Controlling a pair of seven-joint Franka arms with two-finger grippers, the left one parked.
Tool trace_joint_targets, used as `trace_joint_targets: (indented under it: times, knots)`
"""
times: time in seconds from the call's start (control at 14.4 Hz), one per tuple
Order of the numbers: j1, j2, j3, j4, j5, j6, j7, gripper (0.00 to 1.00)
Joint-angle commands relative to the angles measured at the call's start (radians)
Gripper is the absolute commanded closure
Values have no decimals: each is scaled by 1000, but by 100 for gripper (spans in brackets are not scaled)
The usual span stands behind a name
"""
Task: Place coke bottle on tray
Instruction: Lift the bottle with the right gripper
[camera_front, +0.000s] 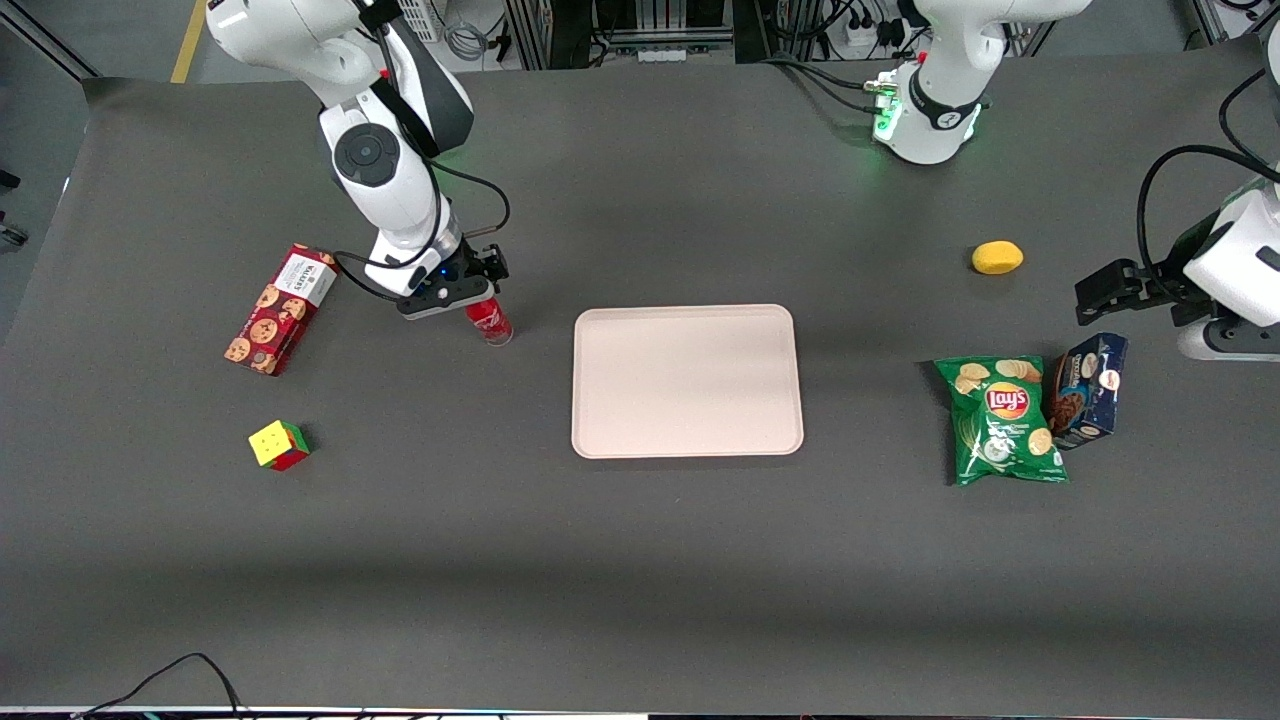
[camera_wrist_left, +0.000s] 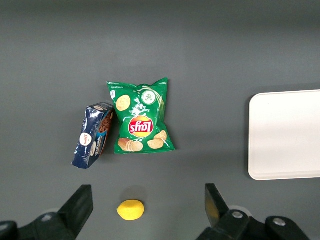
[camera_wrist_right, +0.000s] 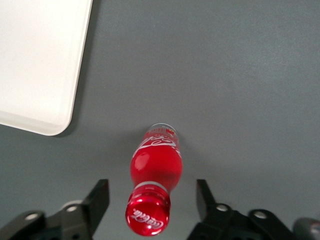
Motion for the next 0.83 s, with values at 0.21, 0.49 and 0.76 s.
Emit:
trace_joint_targets:
  times: [0.21,0.49,0.76]
  knots:
    - [-3,-5,2,-10,-7,16,25,67]
    - [-3,-8,1,-7,-7,12,25,100]
    - [-3,-33,-13,92,2,-136,31,100]
